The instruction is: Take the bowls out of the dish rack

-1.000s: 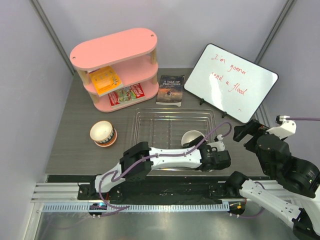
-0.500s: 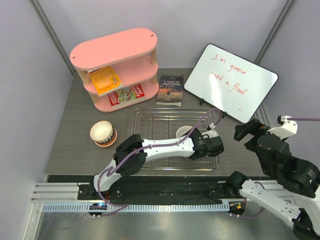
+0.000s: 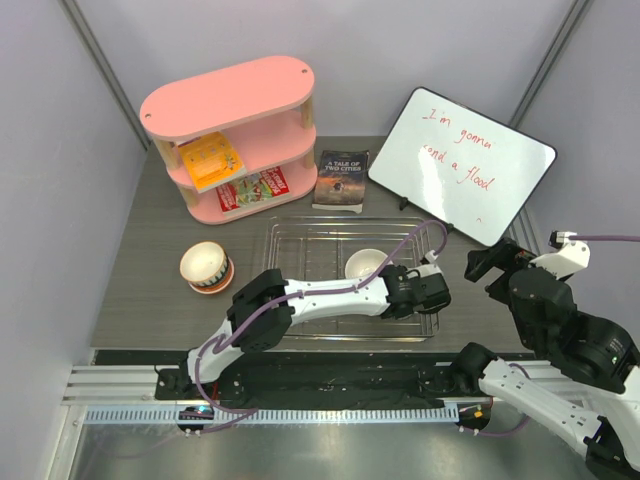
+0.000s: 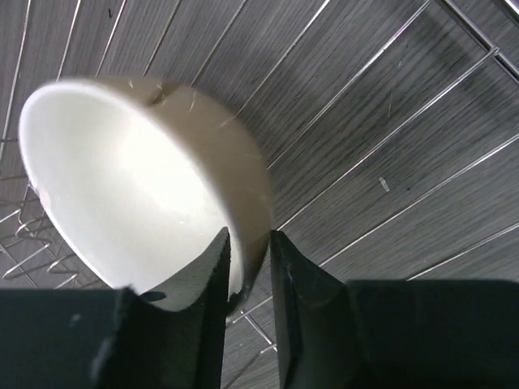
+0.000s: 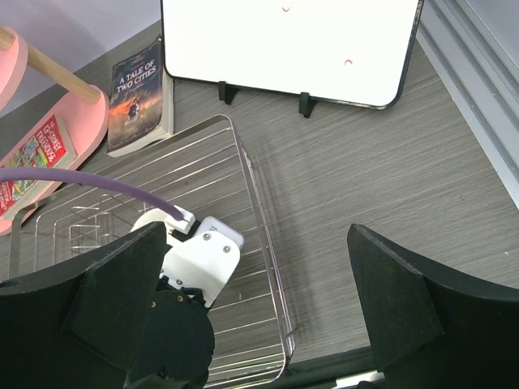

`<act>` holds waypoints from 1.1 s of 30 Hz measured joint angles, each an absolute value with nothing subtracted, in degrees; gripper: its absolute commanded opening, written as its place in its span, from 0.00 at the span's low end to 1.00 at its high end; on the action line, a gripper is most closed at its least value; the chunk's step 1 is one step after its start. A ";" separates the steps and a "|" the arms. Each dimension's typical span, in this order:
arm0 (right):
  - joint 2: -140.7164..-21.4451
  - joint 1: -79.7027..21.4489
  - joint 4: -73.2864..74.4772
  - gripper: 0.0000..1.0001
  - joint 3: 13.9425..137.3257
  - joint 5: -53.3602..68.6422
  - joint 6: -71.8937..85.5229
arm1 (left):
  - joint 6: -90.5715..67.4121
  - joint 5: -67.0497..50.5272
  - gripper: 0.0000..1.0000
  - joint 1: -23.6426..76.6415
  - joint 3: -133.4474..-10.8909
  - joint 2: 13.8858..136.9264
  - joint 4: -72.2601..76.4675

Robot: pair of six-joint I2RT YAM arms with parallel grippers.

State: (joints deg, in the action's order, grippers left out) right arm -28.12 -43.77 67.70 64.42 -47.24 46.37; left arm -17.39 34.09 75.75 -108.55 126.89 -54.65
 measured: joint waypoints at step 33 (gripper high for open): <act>-28.14 -43.77 64.47 1.00 59.51 -46.09 47.03 | -19.44 48.75 0.00 55.35 -107.20 86.06 -52.77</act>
State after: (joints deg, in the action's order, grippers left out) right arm -28.14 -43.77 64.47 59.51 -46.09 47.03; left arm -19.44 48.75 55.35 -107.20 86.06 -52.77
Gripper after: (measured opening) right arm 0.996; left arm 0.053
